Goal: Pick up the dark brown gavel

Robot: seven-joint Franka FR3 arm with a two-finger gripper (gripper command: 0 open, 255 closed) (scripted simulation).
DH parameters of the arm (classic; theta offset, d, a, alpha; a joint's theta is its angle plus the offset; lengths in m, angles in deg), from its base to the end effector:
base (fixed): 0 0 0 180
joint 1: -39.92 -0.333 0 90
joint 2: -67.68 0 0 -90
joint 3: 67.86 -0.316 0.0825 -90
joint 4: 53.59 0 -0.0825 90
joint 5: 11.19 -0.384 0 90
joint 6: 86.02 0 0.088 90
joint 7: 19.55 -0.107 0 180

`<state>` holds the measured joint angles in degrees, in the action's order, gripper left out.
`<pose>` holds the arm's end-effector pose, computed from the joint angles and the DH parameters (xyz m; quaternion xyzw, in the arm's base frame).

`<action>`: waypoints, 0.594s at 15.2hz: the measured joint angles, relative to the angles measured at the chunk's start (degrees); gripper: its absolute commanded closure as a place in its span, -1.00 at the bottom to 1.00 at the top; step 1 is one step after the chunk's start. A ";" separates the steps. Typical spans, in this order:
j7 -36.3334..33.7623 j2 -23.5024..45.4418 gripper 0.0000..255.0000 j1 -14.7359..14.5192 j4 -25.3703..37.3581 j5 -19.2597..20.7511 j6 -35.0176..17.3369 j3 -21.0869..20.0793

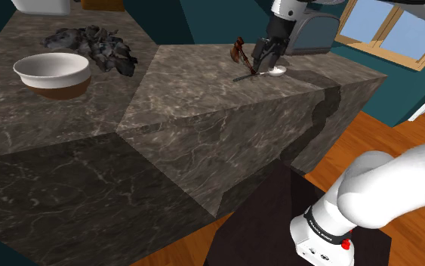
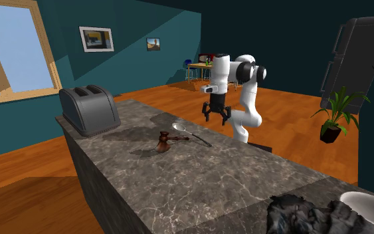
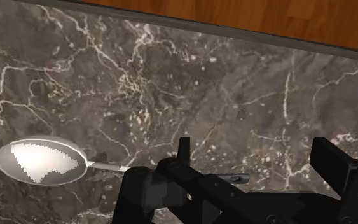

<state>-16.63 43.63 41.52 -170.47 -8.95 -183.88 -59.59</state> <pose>0.4236 -0.0889 0.6174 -0.9976 0.0538 -0.0428 0.0054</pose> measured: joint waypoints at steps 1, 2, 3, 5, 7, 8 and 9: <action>0.27 2.08 -1.00 0.08 1.65 -0.06 -0.32 0.39; 0.76 3.90 -1.00 0.23 3.21 -0.10 -0.49 0.89; 1.52 5.92 -1.00 0.48 4.98 -0.16 -0.68 1.60; 2.49 10.00 -1.00 0.80 8.26 -0.48 -1.25 2.59; 3.91 14.29 -1.00 1.32 12.09 -1.00 -1.55 3.80; 4.59 16.72 -1.00 1.59 14.69 -1.36 -1.22 4.35; 5.22 18.85 -1.00 1.89 16.67 -1.72 -1.27 4.85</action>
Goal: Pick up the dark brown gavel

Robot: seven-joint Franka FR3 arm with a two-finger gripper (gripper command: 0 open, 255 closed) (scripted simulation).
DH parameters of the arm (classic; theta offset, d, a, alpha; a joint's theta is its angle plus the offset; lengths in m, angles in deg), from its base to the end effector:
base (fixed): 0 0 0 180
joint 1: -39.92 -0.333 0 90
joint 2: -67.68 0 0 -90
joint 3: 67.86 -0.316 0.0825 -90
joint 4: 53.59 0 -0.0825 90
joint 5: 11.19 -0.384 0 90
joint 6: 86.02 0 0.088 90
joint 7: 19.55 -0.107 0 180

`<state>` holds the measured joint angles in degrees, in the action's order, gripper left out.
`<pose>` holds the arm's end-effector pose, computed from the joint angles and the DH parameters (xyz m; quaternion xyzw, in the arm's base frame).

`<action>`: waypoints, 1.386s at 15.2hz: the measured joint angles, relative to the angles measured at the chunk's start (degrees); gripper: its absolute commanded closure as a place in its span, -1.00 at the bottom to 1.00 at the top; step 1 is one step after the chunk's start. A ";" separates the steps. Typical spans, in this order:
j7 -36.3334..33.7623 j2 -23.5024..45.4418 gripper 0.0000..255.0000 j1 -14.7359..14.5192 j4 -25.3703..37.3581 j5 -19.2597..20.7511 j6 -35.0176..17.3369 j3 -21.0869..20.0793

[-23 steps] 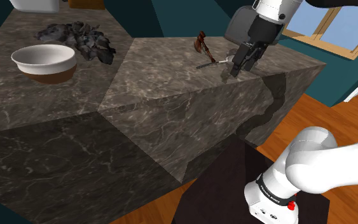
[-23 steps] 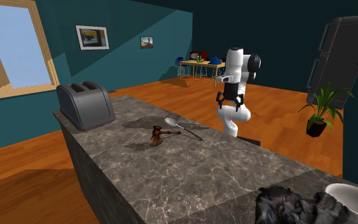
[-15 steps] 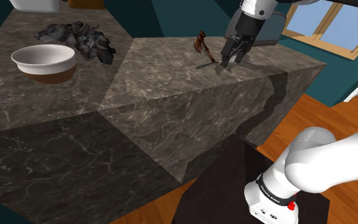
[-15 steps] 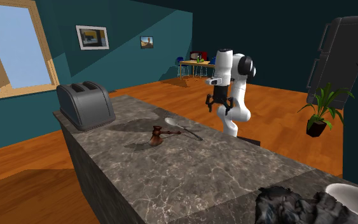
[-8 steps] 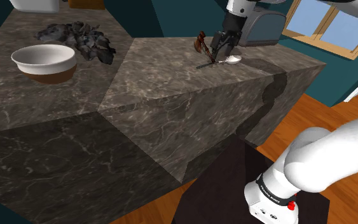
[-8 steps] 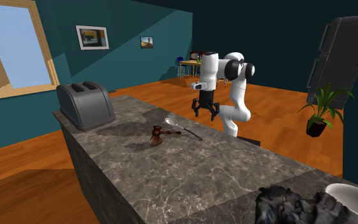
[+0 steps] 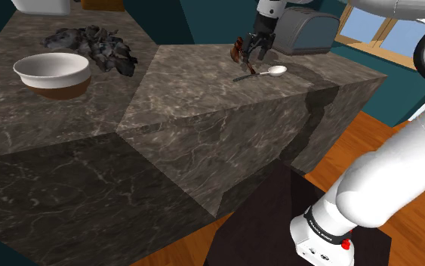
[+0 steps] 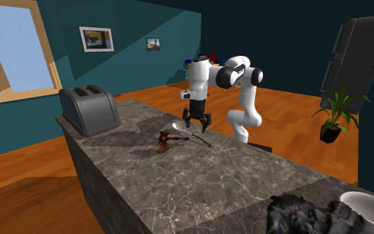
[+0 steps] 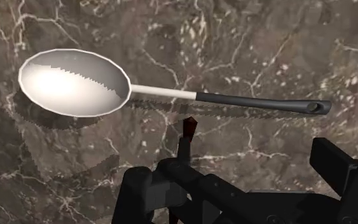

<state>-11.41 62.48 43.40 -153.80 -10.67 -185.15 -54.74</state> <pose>0.5152 -0.1597 0.6021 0.9967 -0.0731 0.0352 0.0018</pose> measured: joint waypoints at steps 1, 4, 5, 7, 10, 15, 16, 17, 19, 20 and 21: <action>0.49 1.73 -1.00 0.29 1.64 -0.28 0.04 0.40; 2.19 9.33 -1.00 1.42 10.09 -1.94 1.34 1.61; 2.76 11.75 -1.00 1.93 12.73 -2.53 1.69 1.97; 4.07 17.07 -1.00 3.27 19.50 -3.88 3.53 2.64; 4.74 20.13 -1.00 4.10 22.48 -4.64 3.66 2.91; 4.77 19.56 -1.00 3.86 17.53 -4.49 -0.72 2.86; 4.75 19.60 -1.00 3.83 17.12 -4.49 -1.16 2.84; 4.75 19.57 1.00 3.81 16.81 -4.49 -1.45 2.83; 4.75 19.47 1.00 3.80 16.46 -4.46 -1.73 2.84; 4.76 19.45 1.00 3.80 16.40 -4.46 -1.78 2.84; 4.76 19.43 1.00 3.80 16.37 -4.46 -1.81 2.84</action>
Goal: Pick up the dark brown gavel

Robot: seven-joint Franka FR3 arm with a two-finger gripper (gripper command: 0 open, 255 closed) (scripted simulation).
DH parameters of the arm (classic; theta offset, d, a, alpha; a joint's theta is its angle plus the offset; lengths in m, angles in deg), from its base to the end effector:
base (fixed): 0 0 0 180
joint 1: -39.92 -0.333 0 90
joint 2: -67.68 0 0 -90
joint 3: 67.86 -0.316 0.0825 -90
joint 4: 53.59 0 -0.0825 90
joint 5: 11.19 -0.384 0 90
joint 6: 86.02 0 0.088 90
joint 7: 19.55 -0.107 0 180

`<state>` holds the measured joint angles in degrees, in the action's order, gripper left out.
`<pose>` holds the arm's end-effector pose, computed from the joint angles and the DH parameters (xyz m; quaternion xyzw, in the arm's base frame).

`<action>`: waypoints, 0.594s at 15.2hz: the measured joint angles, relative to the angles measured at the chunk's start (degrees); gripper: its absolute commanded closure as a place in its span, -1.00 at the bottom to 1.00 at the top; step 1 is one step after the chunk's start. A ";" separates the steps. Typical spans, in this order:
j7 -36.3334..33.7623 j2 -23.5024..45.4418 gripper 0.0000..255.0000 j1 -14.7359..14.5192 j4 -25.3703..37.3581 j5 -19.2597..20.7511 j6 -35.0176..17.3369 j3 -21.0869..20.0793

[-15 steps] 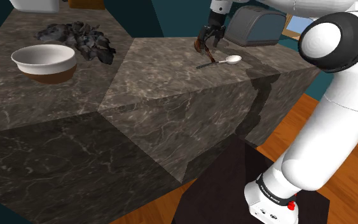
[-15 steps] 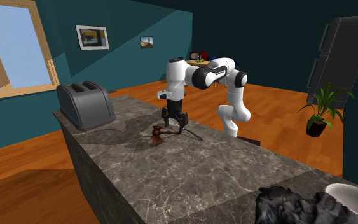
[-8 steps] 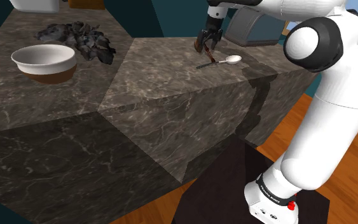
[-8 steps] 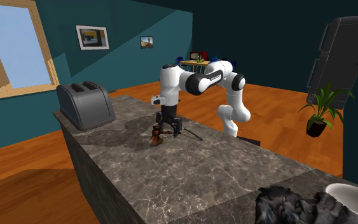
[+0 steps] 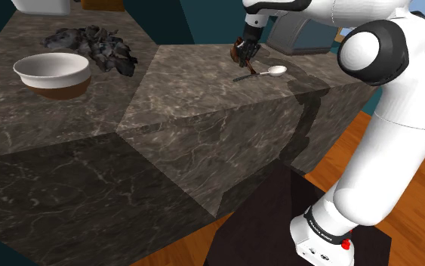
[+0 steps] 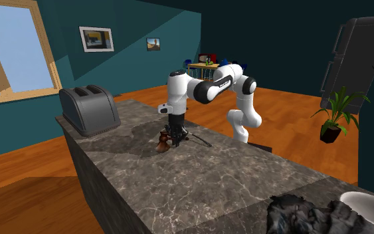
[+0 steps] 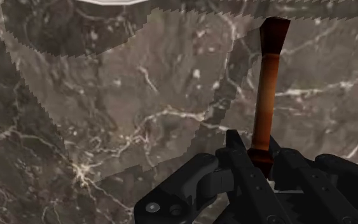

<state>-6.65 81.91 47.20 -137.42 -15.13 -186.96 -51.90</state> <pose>0.5988 -0.2289 0.5496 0.9954 -0.0905 0.0285 0.0090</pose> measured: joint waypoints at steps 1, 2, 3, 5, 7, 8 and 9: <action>0.00 0.00 1.00 0.00 0.00 0.00 -0.01 -0.01; 0.01 0.00 1.00 0.00 0.00 -0.01 -0.01 -0.01; 0.01 0.01 1.00 0.00 0.01 -0.01 -0.01 -0.01; 0.01 -0.01 1.00 0.00 -0.01 0.00 -0.03 0.00; -0.02 0.15 1.00 0.02 0.52 -0.03 0.38 -0.01; -0.01 0.26 1.00 0.06 1.25 -0.06 1.02 0.01; -0.04 0.31 1.00 0.09 2.02 -0.06 1.74 0.01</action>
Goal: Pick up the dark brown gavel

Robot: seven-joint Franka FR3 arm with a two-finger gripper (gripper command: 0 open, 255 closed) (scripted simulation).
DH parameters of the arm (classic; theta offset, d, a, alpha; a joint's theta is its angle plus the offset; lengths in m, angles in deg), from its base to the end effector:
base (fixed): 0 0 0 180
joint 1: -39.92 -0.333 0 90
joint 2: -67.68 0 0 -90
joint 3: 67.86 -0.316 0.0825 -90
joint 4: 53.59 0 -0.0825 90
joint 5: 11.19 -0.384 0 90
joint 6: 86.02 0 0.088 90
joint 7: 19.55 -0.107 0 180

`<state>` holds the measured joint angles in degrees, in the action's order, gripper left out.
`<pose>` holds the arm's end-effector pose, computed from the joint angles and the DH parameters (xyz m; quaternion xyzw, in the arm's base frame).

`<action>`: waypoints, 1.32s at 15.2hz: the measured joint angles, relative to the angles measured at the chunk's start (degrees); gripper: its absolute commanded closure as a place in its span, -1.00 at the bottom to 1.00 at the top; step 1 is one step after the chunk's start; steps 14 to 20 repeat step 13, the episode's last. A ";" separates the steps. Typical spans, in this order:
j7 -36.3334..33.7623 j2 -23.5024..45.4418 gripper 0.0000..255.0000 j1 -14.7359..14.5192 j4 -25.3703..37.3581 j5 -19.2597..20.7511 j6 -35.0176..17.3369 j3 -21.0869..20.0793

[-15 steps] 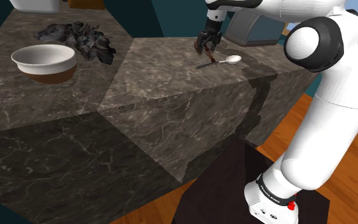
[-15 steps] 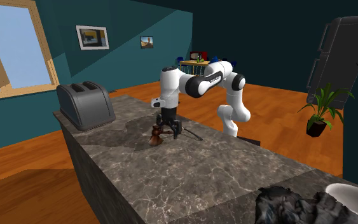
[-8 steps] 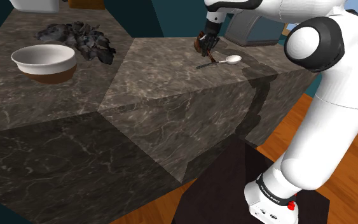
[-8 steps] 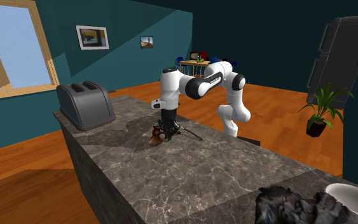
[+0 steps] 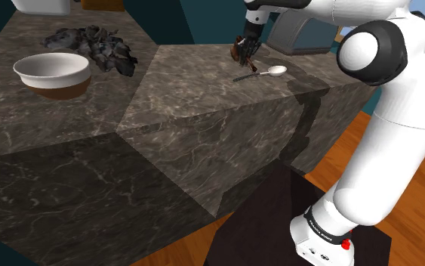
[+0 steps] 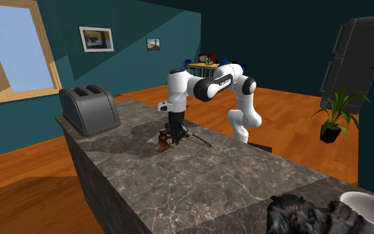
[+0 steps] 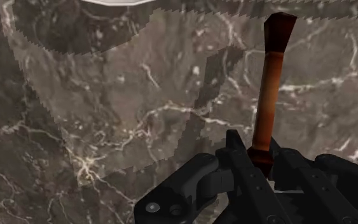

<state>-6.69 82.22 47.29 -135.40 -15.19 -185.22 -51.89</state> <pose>0.5994 -0.2286 0.5605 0.9954 -0.0906 0.0283 0.0090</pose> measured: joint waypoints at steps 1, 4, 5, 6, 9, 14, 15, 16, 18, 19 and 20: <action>-0.01 0.12 1.00 0.04 0.86 -0.03 0.74 0.00; 0.01 0.82 1.00 0.26 4.17 -0.22 3.35 0.04; 0.09 1.15 1.00 0.38 5.39 -0.31 4.25 0.06; 0.20 1.31 1.00 0.53 6.54 -0.38 5.25 0.12; 0.22 2.02 1.00 0.78 9.78 -0.58 7.81 0.15; 0.21 3.31 1.00 1.16 14.37 -0.95 11.13 0.17; 0.21 3.31 1.00 1.16 14.37 -0.95 11.13 0.17; 0.21 3.31 1.00 1.16 14.37 -0.95 11.13 0.17; 0.21 3.31 1.00 1.16 14.37 -0.95 11.13 0.17; 0.21 3.31 1.00 1.16 14.37 -0.95 11.13 0.17; 0.21 3.31 1.00 1.16 14.37 -0.95 11.13 0.17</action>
